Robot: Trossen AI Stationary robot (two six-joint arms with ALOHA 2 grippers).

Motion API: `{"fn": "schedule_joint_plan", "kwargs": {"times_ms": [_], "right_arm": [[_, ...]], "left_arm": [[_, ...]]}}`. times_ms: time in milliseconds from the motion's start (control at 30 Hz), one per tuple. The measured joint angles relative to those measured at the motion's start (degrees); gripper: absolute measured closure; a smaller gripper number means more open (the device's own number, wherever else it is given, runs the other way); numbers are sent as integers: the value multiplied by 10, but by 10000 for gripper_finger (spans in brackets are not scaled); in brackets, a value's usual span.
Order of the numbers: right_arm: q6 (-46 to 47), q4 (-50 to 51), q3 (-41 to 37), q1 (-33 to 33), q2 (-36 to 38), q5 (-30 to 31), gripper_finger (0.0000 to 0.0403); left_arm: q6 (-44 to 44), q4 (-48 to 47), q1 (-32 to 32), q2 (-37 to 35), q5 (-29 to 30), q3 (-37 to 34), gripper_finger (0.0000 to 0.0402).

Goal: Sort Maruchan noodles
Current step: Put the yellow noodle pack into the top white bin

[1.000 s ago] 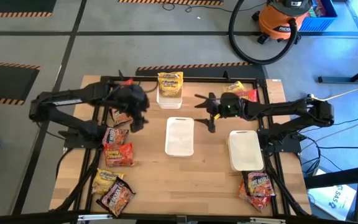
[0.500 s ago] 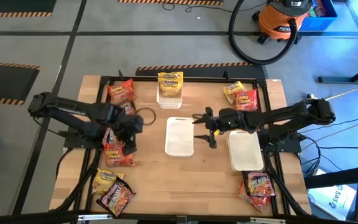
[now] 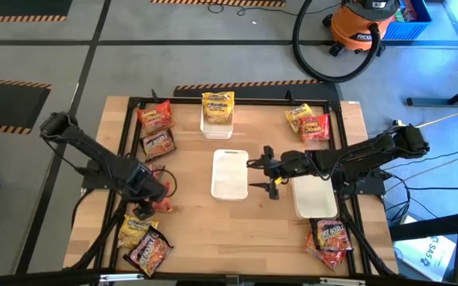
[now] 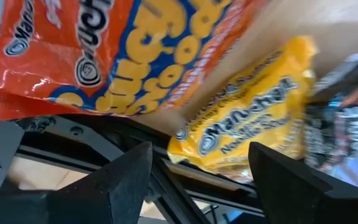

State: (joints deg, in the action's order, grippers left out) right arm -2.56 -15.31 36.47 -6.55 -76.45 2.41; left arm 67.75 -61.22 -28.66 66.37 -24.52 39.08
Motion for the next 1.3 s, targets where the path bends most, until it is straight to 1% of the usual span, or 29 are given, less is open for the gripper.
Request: {"fn": "schedule_joint_plan", "kwargs": {"times_ms": [200, 467, 633, 800, 933, 1033, 1133, 1300], "right_arm": [[10, 0, 0, 0, 0, 0, 111], [10, 1, 0, 0, 0, 0, 111], [10, -4, 0, 0, -15, 0, 111], [10, -12, 0, 0, -37, 0, 111], [10, -15, 0, 0, -43, 0, 111], [10, -16, 0, 0, -43, 0, 111], [10, -17, 0, 0, -43, 0, 111], [10, -17, 0, 0, -43, 3, 111]], "left_arm": [[15, 59, -39, 0, 35, -20, 140], [51, 67, -83, 0, 56, -24, 140], [81, 79, -109, 0, 71, -24, 140], [85, 79, -125, 0, 100, -24, 140], [115, 86, -135, 4, 93, -27, 140], [136, 126, -142, 4, 72, -46, 140], [148, 164, -149, 4, 70, -70, 141], [152, 169, -150, 9, 70, -92, 140]]}}
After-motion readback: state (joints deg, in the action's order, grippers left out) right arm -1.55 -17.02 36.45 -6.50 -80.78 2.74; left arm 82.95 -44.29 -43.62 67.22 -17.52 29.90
